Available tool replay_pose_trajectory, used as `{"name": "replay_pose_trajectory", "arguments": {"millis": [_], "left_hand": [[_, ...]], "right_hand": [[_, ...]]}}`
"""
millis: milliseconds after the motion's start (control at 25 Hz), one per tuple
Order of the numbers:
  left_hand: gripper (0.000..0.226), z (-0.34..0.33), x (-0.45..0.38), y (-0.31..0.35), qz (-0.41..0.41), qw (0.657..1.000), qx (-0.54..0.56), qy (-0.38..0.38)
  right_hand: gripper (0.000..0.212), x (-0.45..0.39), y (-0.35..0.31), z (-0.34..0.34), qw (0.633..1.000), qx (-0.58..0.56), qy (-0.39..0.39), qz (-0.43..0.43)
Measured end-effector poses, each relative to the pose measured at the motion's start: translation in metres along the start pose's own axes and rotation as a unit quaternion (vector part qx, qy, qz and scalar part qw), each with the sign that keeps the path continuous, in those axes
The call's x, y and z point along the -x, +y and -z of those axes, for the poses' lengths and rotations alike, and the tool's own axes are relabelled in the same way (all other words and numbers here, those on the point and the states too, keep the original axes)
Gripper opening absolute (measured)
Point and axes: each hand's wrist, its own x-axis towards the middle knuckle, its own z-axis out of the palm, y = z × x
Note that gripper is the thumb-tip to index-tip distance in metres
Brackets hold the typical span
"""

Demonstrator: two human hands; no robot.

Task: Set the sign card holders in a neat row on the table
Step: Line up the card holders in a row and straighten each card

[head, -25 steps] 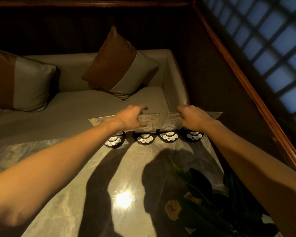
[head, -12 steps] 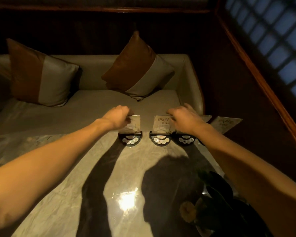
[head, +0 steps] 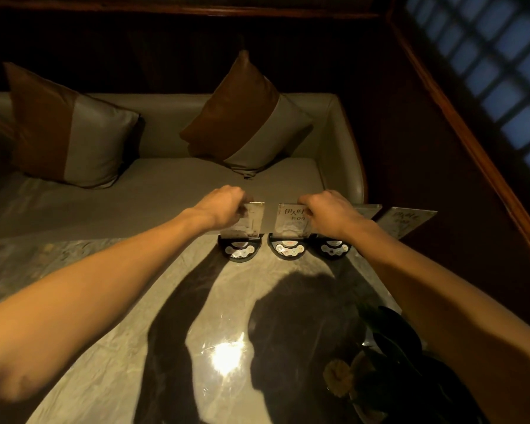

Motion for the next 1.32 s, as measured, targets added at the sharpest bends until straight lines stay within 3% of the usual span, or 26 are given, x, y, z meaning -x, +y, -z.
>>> {"name": "replay_pose_trajectory", "arguments": {"millis": [960,1320], "left_hand": [[0.021,-0.015,0.009,0.002,-0.006,0.996,0.071,0.049],[0.011,-0.017,0.004,0.005,0.012,0.994,0.096,0.047]], "right_hand": [[0.025,0.003,-0.001,-0.005,0.999,-0.017,-0.018,-0.024],[0.022,0.000,0.000,-0.007,0.999,-0.025,-0.017,-0.028]]}}
